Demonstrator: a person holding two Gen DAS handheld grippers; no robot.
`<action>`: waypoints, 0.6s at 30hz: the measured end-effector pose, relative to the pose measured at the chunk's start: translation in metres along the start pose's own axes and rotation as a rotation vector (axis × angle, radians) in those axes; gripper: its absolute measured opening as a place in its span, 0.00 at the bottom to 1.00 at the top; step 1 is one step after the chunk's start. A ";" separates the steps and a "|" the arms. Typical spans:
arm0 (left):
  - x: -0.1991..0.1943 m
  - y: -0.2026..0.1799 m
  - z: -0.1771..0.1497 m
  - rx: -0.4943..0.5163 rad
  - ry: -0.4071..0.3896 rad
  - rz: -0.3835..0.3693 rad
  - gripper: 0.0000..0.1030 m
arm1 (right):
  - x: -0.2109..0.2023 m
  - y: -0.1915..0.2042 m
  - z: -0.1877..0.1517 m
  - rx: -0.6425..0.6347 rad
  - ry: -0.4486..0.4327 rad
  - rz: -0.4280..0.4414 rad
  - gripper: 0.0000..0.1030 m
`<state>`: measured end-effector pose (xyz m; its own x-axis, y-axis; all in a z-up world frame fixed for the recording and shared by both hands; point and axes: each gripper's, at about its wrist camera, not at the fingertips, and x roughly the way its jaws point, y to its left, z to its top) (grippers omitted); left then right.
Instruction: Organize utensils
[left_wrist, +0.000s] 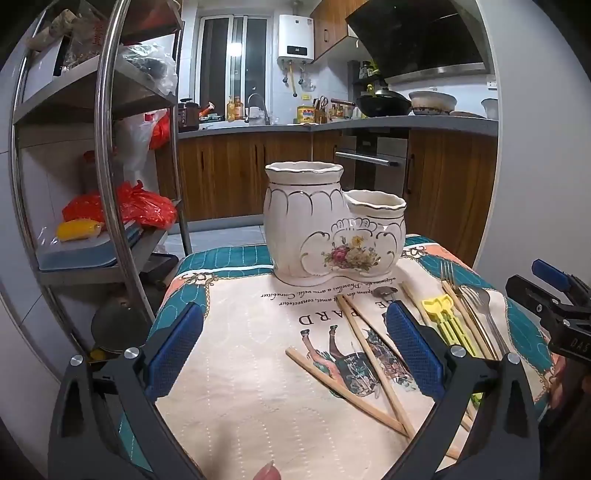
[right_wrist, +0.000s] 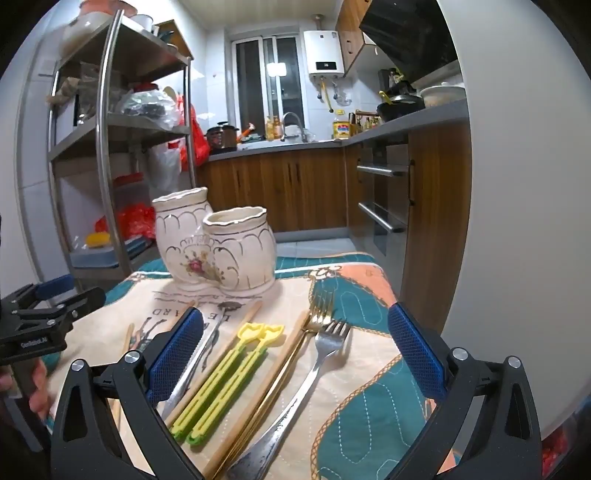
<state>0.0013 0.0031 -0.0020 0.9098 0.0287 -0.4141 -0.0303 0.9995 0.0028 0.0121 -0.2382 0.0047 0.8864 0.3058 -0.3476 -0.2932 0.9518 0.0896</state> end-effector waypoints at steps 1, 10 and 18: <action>0.000 0.000 0.000 0.000 0.001 0.000 0.95 | 0.001 -0.001 0.000 0.001 0.000 0.001 0.96; 0.001 -0.003 -0.001 0.003 0.006 0.002 0.95 | 0.000 0.000 0.001 0.003 -0.001 0.004 0.96; 0.003 -0.004 -0.002 0.002 0.009 0.002 0.95 | 0.000 0.001 0.002 0.000 -0.007 0.006 0.96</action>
<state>0.0034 -0.0013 -0.0046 0.9059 0.0308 -0.4223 -0.0313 0.9995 0.0058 0.0125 -0.2378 0.0063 0.8872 0.3116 -0.3402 -0.2985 0.9500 0.0918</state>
